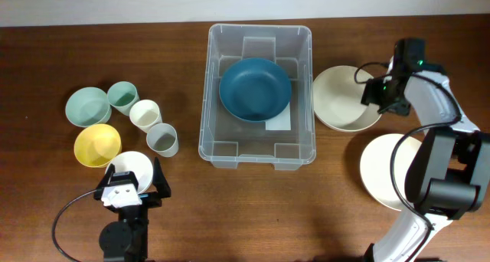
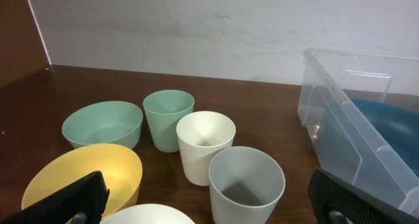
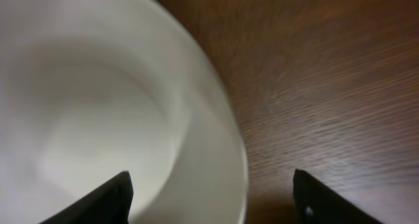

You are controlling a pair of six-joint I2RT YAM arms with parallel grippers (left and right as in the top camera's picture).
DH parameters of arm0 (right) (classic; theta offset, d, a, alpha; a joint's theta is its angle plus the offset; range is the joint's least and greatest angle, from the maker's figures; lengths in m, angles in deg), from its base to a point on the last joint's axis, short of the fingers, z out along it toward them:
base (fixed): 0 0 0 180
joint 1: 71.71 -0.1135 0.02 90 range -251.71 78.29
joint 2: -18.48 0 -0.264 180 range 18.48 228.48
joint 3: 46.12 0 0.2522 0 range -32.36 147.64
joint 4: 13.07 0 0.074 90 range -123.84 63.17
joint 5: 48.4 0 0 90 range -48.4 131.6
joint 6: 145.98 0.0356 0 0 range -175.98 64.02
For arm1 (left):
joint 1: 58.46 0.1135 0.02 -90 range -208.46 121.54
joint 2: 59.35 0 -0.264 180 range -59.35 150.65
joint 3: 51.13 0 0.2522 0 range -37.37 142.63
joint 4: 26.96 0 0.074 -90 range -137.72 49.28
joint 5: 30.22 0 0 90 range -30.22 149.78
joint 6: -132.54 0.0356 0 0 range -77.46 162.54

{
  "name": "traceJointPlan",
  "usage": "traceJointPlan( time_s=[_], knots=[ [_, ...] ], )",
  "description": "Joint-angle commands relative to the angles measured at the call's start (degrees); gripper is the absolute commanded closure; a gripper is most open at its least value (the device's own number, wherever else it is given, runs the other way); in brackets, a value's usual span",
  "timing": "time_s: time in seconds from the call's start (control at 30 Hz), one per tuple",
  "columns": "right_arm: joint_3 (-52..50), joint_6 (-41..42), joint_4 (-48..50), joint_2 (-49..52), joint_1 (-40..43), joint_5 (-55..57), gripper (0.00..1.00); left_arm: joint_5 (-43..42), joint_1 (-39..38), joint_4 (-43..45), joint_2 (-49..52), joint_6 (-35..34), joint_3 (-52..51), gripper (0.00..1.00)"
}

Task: Pack container
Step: 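Withdraw the right gripper up and to the right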

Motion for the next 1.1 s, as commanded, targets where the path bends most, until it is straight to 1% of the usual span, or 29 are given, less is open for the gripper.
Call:
traceJointPlan(
  time_s=[0.0, 0.1, 0.13, 0.17, 0.2, 0.23, 0.3, 0.33, 0.6, 0.83, 0.93, 1.0, 1.07],
  knots=[
    [-4.55, -0.57, 3.48, 0.17, 0.15, 0.33, 0.26, -0.09, -0.22, 0.13, -0.37, 1.09, -0.42, 0.00],
    [-7.17, -0.57, 6.58, 0.17, 0.15, 0.39, 0.27, -0.09, -0.22, 0.13, -0.37, 1.09, -0.42, 0.00],
    [-7.76, -0.55, 7.32, 0.17, 0.17, 0.59, 0.29, -0.09, -0.22, 0.13, -0.37, 1.09, -0.42, 0.00],
    [-8.00, -0.57, 7.65, 0.17, 0.17, 0.61, 0.34, -0.07, -0.22, 0.13, -0.37, 1.09, -0.42, 0.00],
    [-8.09, -0.55, 7.72, 0.17, 0.20, 0.59, 0.43, -0.09, -0.22, 0.13, -0.37, 1.09, -0.42, 0.00],
    [-8.09, -0.55, 7.72, 0.17, 0.22, 0.59, 0.60, -0.07, -0.22, 0.13, -0.37, 1.09, -0.42, 0.00],
    [-8.09, -0.52, 7.69, 0.17, 0.22, 0.59, 0.83, -0.09, -0.24, 0.13, -0.37, 1.09, -0.42, 0.00],
    [-8.09, -0.52, 7.67, 0.17, 0.22, 0.59, 0.96, -0.09, -0.22, 0.13, -0.37, 1.09, -0.42, 0.00],
    [-6.49, 1.03, 8.26, -0.02, 1.51, 0.07, 0.96, -0.07, -0.22, 0.13, -0.37, 1.09, -0.42, 0.00],
    [1.60, 0.94, 3.39, -3.26, 7.13, -10.97, 0.96, -0.09, -0.22, 0.13, -0.37, 1.09, -0.42, 0.00],
    [4.74, 0.44, 1.55, -5.35, 8.81, -12.26, 0.96, -0.07, -0.22, 0.13, -0.37, 1.09, -0.42, 0.00],
    [6.93, -2.27, 0.37, -6.86, 9.25, -13.46, 0.96, -0.09, -0.22, 0.13, -0.37, 1.09, -0.42, 0.00],
    [9.03, -3.13, -0.90, -8.31, 9.27, -13.42, 0.96, -0.09, -0.22, 0.13, -0.37, 1.09, -0.42, 0.00]
  ],
)
